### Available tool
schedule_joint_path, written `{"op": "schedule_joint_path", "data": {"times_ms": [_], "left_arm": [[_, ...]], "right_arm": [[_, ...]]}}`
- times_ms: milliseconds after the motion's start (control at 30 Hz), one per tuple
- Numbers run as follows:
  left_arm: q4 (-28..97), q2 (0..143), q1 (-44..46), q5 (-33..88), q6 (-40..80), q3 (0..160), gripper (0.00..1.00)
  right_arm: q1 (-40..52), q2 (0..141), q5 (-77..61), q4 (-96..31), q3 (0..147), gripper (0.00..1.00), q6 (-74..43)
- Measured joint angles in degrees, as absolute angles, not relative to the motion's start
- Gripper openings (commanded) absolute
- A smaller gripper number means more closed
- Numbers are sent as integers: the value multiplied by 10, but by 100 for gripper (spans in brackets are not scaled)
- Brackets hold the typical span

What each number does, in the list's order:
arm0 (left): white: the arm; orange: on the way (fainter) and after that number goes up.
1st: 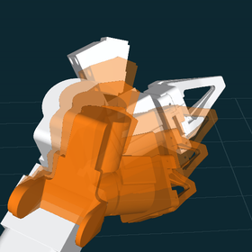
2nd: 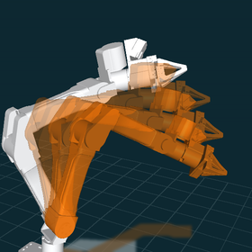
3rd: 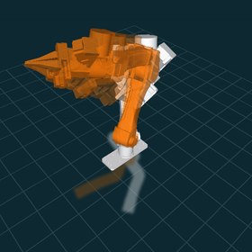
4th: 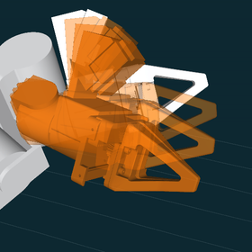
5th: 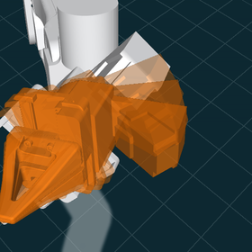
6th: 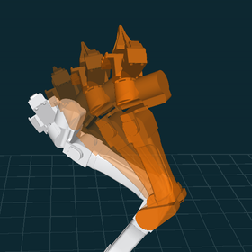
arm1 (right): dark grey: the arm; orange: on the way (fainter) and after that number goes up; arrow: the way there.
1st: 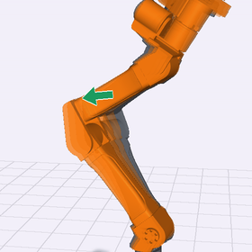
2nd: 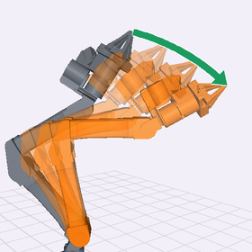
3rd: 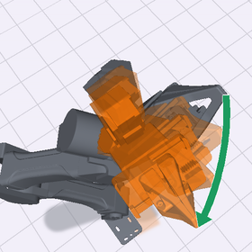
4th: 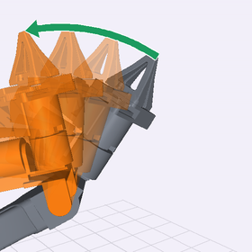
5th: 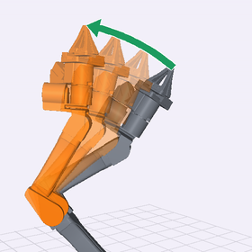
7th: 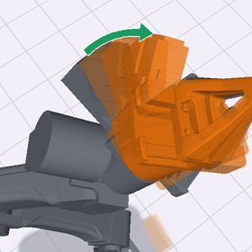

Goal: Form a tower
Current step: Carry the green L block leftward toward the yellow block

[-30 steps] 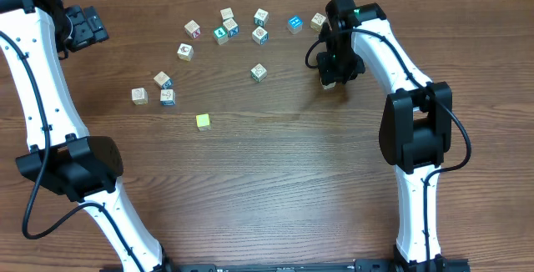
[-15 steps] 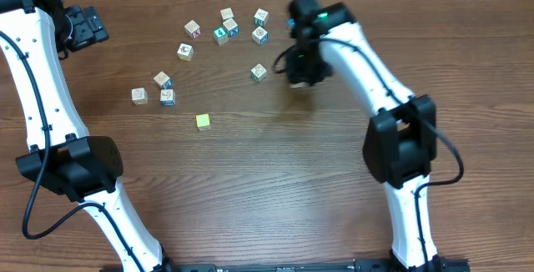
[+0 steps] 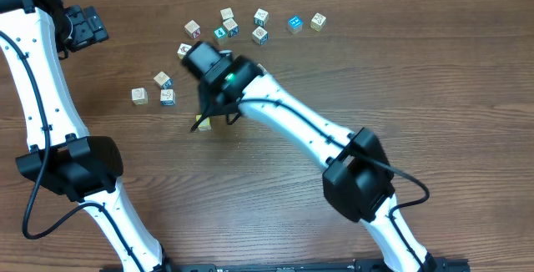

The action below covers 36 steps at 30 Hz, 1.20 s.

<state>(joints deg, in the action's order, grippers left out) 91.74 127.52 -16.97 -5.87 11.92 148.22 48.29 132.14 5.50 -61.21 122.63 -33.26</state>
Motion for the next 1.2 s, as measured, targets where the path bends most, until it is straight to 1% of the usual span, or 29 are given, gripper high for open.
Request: {"op": "schedule_joint_path", "data": {"times_ms": [200, 633, 667, 733, 800, 933, 1067, 1200], "left_arm": [[917, 1275, -170, -59, 119, 1482, 100], [917, 1275, -170, -59, 119, 1482, 100], [917, 1275, -170, -59, 119, 1482, 100], [917, 1275, -170, -59, 119, 1482, 100], [917, 1275, -170, -59, 119, 1482, 99], [917, 1275, -170, -59, 119, 1482, 100], [917, 1275, -170, -59, 119, 1482, 99], [917, 1275, -170, -59, 119, 1482, 99]], "right_arm": [[519, 1321, 104, -590, 1226, 27, -340], [518, 1321, 125, -587, 1226, 26, -343], [518, 1321, 125, -587, 1226, 24, -343], [518, 1321, 125, -587, 1226, 14, -343], [518, 1321, 124, -587, 1226, 12, -344], [518, 1321, 125, -587, 1226, 12, -345], [518, 1321, 124, -587, 1226, 19, -345], [518, 1321, 125, -587, 1226, 20, -345]]}}
